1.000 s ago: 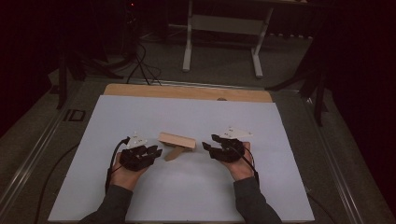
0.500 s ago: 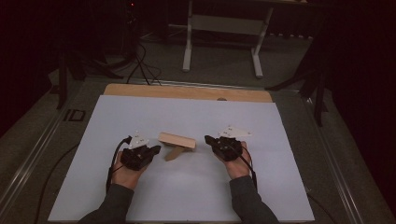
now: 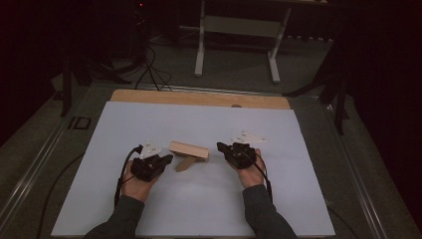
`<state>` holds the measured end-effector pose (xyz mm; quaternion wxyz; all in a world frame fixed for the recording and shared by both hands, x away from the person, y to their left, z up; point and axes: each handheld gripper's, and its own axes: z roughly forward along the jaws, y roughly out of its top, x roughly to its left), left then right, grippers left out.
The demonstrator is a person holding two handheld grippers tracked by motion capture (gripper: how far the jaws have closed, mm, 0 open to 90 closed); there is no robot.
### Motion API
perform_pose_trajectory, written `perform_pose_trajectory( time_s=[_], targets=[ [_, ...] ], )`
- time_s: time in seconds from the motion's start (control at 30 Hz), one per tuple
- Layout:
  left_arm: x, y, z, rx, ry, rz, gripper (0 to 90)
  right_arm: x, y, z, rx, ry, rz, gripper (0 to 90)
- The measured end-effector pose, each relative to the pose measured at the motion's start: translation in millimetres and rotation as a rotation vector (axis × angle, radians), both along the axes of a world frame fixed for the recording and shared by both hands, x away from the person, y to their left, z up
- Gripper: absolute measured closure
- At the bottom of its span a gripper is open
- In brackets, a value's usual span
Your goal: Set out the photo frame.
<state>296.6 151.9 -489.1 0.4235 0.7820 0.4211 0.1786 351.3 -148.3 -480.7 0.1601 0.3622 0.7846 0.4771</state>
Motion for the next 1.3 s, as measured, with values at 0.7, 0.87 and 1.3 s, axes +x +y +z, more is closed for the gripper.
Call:
perform_pose_trajectory(
  time_s=[0.7, 0.87, 1.3],
  targets=[
    [4.8, -11.3, 1.7, -0.013, 0.004, 0.003, 89.7, 13.9, 23.0, -9.8, 0.023, 0.048, 0.038, 89.8],
    [6.4, -14.2, 1.9, -0.01, 0.009, -0.002, 89.7, 14.6, 24.8, -10.7, 0.022, 0.055, 0.049, 89.8],
    [9.6, -14.7, 1.3, -0.007, 0.017, -0.001, 89.7, 13.7, 24.7, -10.1, 0.01, 0.059, 0.07, 89.8]
  ],
)
